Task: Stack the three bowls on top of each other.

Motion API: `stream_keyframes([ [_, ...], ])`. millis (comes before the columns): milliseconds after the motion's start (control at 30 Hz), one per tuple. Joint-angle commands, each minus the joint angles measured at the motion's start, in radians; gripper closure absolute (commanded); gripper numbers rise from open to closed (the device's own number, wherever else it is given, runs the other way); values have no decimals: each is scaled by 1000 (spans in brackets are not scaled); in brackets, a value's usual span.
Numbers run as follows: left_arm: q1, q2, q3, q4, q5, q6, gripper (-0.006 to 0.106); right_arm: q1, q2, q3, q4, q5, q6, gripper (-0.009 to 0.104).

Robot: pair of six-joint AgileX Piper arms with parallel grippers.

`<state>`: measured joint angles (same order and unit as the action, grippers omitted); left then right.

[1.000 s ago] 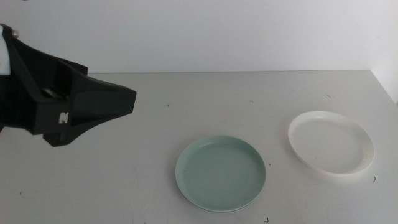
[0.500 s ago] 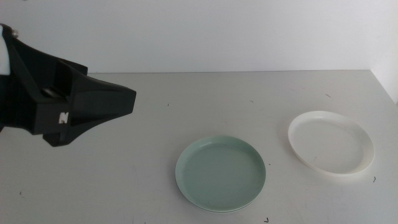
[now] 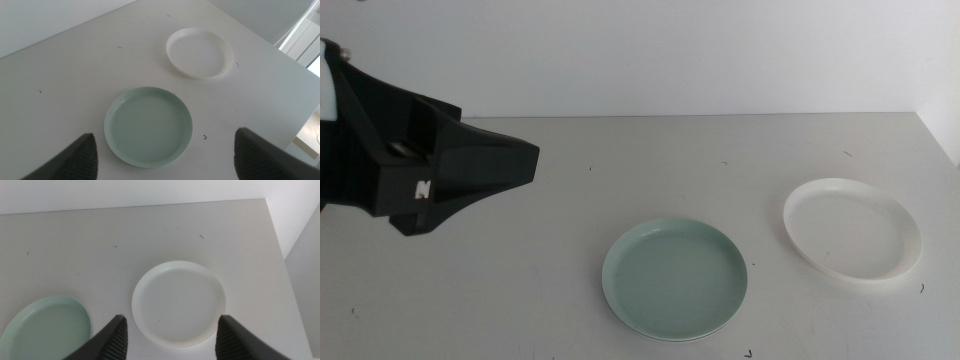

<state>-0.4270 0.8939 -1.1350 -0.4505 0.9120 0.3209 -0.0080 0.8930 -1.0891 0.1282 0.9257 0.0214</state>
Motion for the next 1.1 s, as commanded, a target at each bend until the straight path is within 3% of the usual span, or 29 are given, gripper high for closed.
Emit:
stream_keyframes([
  [0, -3, -4, -27, -30, -56, -6, -1, -8, 52, -100, -11, 0, 7, 50],
  [167, -3, -4, -27, -30, -56, -6, -1, -8, 167, -215, -11, 72, 18, 50],
  [400, -3, -4, -27, -29, -56, -6, -1, -8, 273, -300, -62, -31, 18, 50],
  [600, -3, -4, -27, -28, -56, -6, -1, -17, 402, -413, -86, -16, 19, 50],
  [800, -3, -4, -27, -28, -56, -6, -1, -89, 492, -447, -54, -3, 21, 50],
  [1067, -3, -4, -27, -28, -56, -6, -1, -120, 600, -447, -60, -3, 21, 50],
])
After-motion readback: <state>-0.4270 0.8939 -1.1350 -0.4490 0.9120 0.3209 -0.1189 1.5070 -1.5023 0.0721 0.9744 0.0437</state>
